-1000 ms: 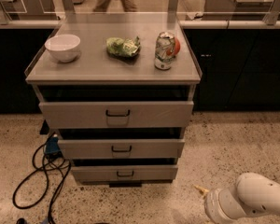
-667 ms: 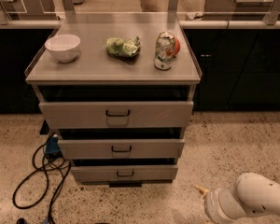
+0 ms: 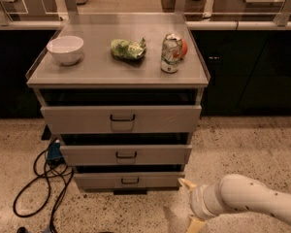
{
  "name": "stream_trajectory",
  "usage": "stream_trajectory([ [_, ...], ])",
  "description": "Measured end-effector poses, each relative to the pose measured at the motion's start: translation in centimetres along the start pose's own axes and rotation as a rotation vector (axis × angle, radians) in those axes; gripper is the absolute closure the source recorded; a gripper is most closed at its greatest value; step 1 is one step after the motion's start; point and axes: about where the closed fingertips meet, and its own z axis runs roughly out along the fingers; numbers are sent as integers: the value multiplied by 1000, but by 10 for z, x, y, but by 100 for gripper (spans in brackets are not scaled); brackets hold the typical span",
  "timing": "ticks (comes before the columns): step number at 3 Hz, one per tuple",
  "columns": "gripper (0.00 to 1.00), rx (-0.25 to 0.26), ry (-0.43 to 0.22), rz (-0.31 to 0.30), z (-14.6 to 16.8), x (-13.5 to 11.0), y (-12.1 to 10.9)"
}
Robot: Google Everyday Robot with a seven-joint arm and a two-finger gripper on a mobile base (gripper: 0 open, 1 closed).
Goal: Open middle drawer
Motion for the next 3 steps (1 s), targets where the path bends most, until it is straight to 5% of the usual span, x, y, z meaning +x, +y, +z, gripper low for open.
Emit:
stream_trajectory([
  [2, 0, 55, -76, -75, 37, -101, -106],
  [3, 0, 58, -67, -74, 38, -101, -104],
])
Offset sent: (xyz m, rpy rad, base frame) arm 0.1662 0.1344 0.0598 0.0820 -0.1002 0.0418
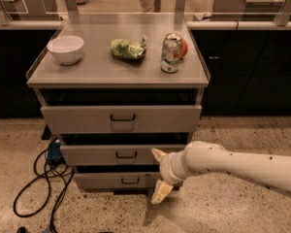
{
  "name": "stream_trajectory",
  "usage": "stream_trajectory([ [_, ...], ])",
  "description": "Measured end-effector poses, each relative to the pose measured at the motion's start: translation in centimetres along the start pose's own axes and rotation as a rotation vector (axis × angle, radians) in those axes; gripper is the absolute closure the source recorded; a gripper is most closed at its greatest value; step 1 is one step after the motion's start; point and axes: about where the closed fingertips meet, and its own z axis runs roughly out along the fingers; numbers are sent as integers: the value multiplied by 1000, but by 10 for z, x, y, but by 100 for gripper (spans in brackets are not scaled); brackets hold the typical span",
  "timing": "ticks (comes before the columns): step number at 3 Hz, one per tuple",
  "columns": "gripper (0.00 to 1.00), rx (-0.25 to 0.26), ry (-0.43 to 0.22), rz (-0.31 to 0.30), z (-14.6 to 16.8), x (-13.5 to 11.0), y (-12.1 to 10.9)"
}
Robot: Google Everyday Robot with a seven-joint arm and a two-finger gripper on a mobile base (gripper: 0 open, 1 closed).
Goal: Open middle drawer
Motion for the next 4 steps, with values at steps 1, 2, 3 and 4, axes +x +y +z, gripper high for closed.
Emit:
stream_trajectory([
  [1, 0, 44, 33, 20, 18, 24, -24],
  [2, 0, 84, 47, 70, 44, 63, -61],
  [3, 0, 123, 49, 166, 64, 104, -102],
  [4, 0, 159, 43, 170, 60, 106, -123],
])
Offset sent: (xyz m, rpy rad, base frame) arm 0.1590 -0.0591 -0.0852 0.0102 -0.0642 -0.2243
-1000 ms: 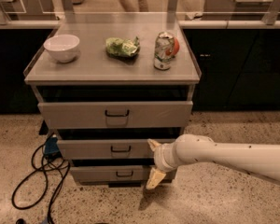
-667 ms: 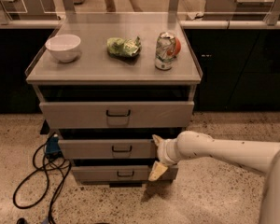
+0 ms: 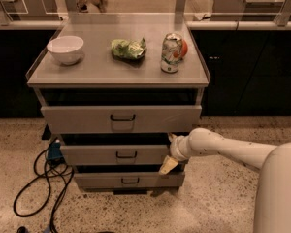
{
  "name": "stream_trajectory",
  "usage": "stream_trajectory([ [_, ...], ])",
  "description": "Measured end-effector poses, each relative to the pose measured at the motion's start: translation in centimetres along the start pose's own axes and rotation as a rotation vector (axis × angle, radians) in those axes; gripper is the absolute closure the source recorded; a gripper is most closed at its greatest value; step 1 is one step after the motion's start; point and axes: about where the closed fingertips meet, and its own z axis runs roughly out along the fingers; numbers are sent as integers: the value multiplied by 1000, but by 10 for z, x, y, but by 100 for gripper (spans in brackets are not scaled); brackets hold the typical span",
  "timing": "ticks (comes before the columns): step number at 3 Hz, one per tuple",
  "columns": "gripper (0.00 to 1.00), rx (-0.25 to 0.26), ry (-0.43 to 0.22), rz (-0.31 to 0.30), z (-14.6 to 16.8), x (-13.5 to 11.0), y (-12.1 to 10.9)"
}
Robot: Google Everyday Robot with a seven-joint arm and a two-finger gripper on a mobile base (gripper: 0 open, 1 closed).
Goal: Open middle drawer
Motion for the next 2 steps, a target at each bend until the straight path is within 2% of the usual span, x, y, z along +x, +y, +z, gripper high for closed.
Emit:
stream_trajectory([
  [1, 0, -25, 13, 11, 11, 5, 0],
  [2, 0, -76, 28, 45, 36, 19, 2],
])
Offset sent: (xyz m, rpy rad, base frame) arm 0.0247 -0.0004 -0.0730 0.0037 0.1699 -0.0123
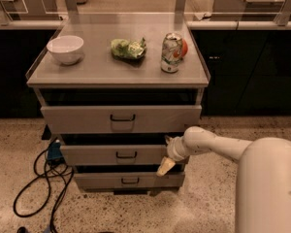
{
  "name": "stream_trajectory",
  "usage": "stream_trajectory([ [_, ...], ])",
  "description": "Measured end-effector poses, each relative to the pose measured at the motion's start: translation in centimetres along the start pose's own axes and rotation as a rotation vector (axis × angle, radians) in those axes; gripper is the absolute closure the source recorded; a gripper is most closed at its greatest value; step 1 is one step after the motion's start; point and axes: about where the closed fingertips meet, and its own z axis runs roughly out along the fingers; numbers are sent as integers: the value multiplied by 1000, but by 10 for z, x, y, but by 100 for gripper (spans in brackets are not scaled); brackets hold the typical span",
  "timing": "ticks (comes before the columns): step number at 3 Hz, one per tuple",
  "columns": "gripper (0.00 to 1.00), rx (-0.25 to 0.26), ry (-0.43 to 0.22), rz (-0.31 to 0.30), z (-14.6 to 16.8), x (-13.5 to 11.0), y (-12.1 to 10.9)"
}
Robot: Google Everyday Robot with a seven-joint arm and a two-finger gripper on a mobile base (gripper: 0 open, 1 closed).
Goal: Open middle drawer
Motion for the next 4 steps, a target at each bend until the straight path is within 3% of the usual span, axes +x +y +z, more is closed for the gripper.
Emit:
stream_trajectory([
  [1, 0, -1, -1, 2, 2, 1, -1],
  [2, 19, -1, -1, 2, 2, 1, -1],
  [4, 65, -1, -1, 2, 2, 1, -1],
])
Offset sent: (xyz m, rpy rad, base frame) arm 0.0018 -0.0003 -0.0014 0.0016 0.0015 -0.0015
